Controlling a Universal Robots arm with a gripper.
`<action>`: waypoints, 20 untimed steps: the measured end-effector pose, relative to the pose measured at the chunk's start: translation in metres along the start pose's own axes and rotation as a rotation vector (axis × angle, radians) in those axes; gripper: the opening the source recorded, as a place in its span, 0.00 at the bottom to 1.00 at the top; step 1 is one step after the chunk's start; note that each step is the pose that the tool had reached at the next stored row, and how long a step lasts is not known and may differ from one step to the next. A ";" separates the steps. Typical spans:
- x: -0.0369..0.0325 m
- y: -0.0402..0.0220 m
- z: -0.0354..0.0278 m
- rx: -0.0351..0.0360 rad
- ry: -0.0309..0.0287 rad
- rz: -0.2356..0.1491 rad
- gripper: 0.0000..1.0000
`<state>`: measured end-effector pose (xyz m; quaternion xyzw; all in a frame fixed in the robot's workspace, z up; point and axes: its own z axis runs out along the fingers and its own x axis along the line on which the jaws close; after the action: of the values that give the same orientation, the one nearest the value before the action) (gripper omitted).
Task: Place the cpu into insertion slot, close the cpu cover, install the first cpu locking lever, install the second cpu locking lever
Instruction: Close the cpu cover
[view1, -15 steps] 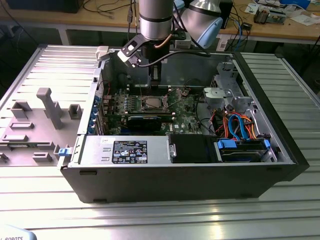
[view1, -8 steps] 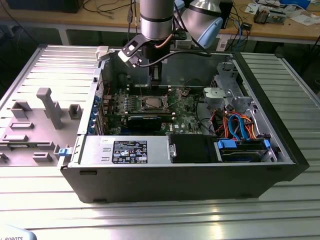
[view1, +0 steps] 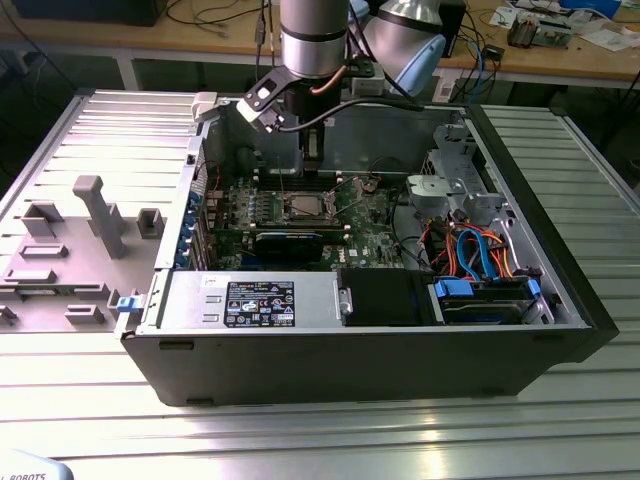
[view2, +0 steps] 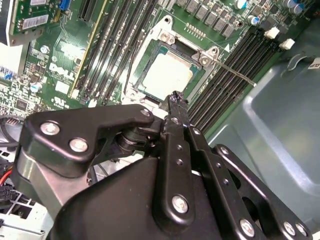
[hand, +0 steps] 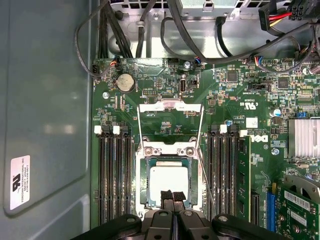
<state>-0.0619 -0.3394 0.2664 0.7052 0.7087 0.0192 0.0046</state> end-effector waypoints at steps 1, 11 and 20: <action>0.0000 0.0019 0.0000 0.0027 -0.0001 0.000 0.11; -0.0001 0.0098 0.0005 0.0332 0.0002 -0.008 0.11; -0.0001 0.0099 0.0005 0.0334 0.0004 -0.018 0.11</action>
<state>-0.0520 -0.3394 0.2663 0.6986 0.7154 0.0075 -0.0071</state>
